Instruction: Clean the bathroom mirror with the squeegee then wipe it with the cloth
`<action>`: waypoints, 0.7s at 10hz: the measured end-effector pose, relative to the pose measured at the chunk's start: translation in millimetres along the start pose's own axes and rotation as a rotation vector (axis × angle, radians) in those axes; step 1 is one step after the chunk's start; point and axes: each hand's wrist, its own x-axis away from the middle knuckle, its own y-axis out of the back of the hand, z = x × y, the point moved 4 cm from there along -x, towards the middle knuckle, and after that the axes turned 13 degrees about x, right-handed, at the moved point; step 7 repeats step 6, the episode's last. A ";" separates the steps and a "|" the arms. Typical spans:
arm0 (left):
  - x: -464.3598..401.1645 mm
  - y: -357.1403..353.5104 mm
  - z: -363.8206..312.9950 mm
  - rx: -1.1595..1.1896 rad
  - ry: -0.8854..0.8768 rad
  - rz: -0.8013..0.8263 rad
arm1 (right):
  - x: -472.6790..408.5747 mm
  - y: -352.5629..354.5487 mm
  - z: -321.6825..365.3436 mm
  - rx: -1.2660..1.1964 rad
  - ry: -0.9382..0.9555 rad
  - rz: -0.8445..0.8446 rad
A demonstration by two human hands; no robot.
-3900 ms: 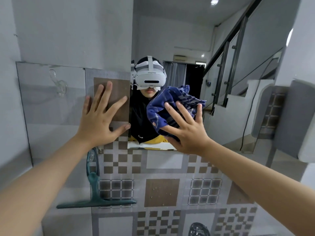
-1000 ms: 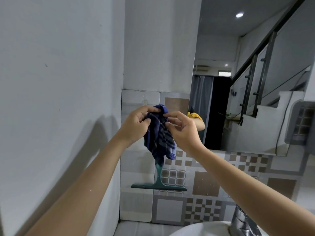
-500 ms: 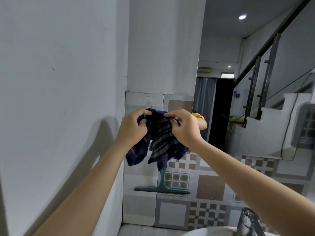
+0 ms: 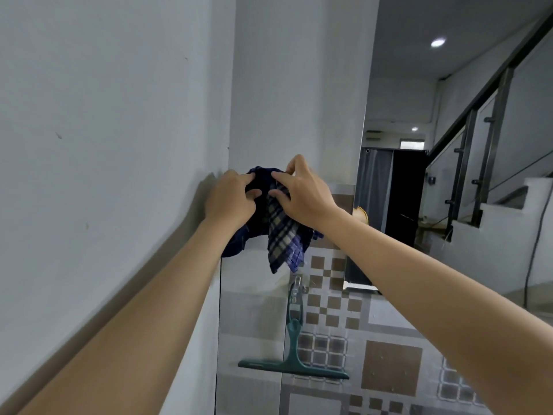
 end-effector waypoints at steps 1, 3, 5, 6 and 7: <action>-0.7 -10.2 15.7 0.032 0.016 -0.025 | 1.0 -18.0 -3.3 -0.037 -0.085 0.053; 32.2 -32.1 26.5 0.176 0.001 -0.147 | 27.0 -38.0 7.1 -0.317 -0.327 0.016; 40.1 -33.7 30.7 0.325 0.091 -0.112 | 43.0 -38.9 17.3 -0.533 -0.511 0.122; 61.8 -33.7 35.7 0.358 0.236 -0.111 | 63.5 -29.6 9.9 -0.571 -0.707 0.173; 61.8 -33.7 35.7 0.358 0.236 -0.111 | 63.5 -29.6 9.9 -0.571 -0.707 0.173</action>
